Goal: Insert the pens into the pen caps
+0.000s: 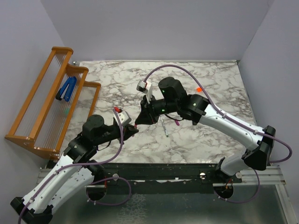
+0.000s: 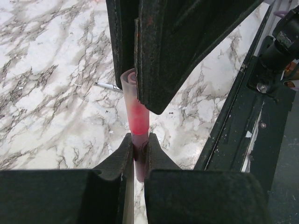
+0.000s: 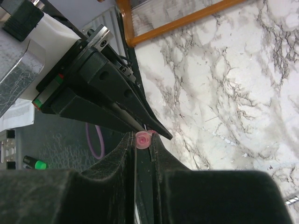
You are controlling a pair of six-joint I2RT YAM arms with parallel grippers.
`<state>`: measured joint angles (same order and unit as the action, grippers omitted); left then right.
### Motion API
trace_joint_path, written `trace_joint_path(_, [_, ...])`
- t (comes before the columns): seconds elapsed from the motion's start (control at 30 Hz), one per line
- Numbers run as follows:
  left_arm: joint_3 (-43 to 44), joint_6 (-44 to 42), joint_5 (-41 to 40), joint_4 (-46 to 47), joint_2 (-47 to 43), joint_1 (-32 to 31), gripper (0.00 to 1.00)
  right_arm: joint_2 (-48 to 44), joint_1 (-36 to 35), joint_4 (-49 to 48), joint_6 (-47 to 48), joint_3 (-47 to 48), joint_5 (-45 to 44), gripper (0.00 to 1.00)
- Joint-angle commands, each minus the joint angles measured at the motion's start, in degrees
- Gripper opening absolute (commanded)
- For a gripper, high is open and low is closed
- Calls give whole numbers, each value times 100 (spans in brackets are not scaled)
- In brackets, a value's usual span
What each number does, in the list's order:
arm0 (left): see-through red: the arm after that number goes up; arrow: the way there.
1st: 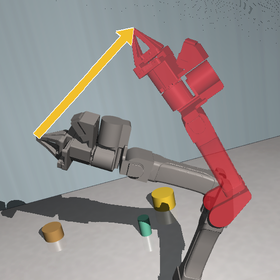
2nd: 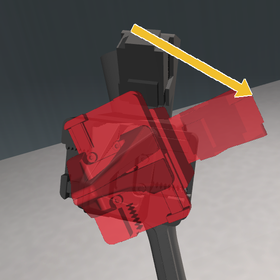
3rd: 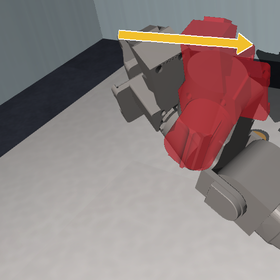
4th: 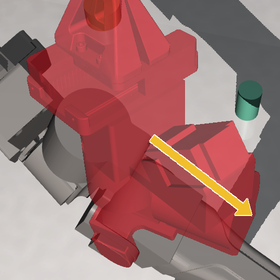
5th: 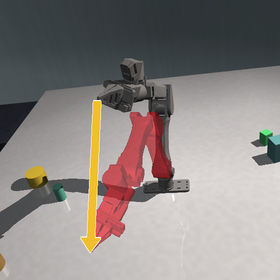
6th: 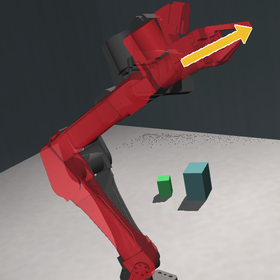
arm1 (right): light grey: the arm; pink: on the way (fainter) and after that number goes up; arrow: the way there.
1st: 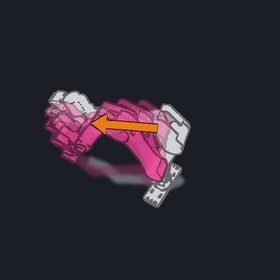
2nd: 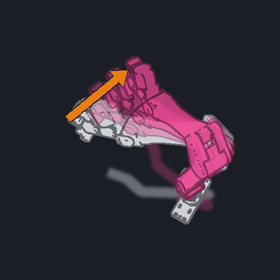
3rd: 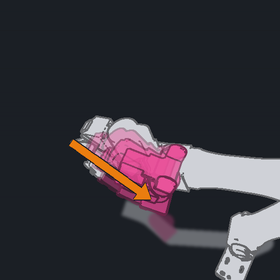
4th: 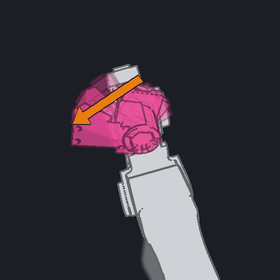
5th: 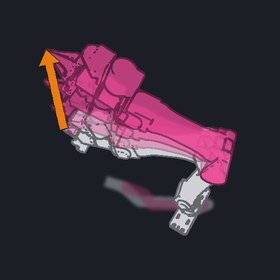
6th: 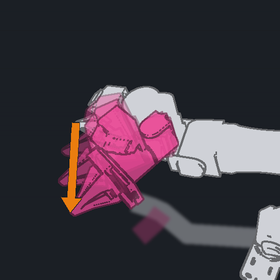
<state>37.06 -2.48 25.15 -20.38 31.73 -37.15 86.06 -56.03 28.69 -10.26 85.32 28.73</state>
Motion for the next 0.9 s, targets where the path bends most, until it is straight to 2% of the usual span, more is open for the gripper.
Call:
trace_joint_path(0.0, [463,40,146,3237,-99,-29,0,449,-514,882,-134,-543,459,0])
trace_joint_path(0.33, [636,-163,65,2821,-74,-25,0,386,-523,1038,-60,-700,274,0])
trace_joint_path(0.53, [463,-55,-154,2050,-229,-29,0,129,-523,1261,26,-190,-335,2])
trace_joint_path(0.7, [355,-82,-254,1221,-160,-25,0,-202,-521,1436,261,764,-1352,67])
trace_joint_path(0.73, [355,-106,-264,1041,-27,-29,0,-297,-515,1417,292,962,-1607,85])
trace_joint_path(0.8, [348,-130,-368,679,172,-30,0,-558,-514,1269,373,1290,-2350,98])
trace_joint_path(0.87, [320,-147,-484,468,363,-30,0,-1078,-512,888,425,1392,-3125,100])
